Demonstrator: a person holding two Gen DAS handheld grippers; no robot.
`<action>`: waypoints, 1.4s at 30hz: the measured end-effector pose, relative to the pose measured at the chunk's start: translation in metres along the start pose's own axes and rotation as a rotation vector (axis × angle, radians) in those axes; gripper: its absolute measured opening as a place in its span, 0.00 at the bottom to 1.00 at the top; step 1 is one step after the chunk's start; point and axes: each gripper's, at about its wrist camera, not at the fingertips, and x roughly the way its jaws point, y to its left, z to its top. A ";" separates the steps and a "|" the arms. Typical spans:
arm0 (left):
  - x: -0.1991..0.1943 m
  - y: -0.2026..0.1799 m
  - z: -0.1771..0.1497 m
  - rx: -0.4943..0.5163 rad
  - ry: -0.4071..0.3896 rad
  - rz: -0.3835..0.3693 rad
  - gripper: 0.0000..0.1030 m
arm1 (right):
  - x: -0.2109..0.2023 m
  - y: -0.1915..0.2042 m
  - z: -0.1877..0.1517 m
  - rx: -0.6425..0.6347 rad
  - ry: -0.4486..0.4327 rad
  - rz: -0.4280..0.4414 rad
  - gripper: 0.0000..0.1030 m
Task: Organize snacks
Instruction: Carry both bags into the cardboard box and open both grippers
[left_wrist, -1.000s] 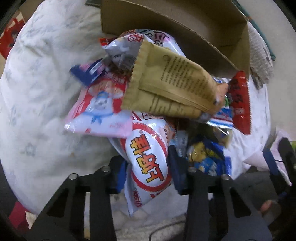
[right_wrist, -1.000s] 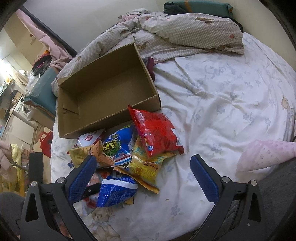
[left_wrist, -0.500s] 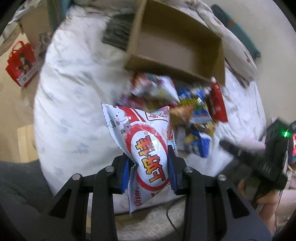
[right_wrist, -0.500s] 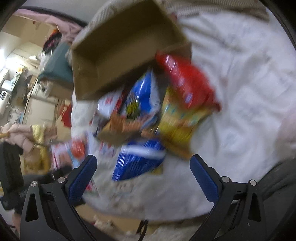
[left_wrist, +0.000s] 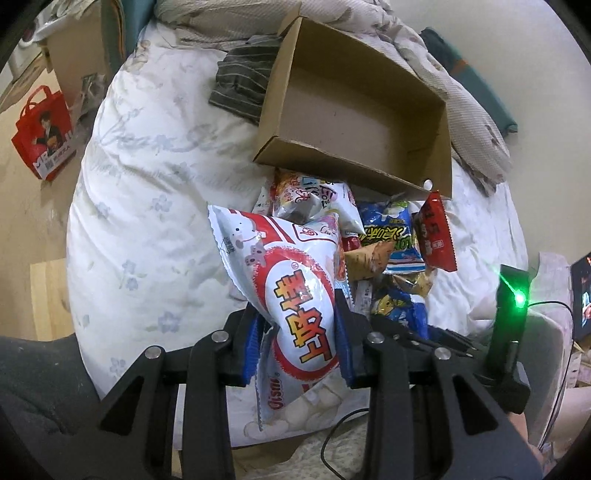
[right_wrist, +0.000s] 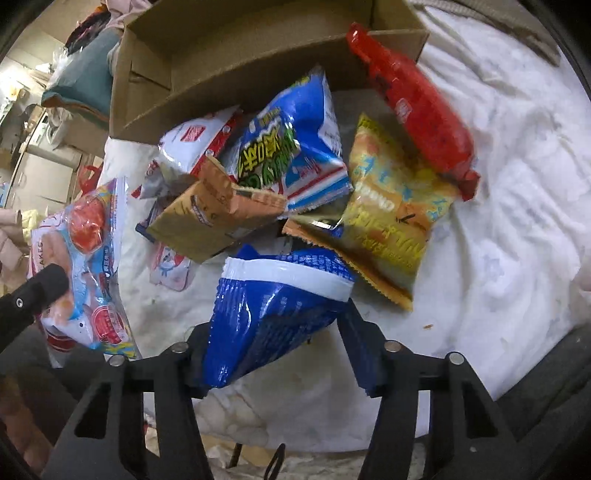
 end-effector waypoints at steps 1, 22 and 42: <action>0.000 0.000 0.000 0.000 0.001 -0.002 0.29 | -0.004 0.000 -0.002 -0.007 -0.012 -0.001 0.51; -0.043 -0.026 0.067 0.032 -0.140 -0.037 0.29 | -0.133 -0.015 0.054 -0.049 -0.308 0.358 0.27; 0.037 -0.056 0.166 0.083 -0.167 -0.019 0.29 | -0.065 -0.029 0.178 -0.048 -0.312 0.397 0.17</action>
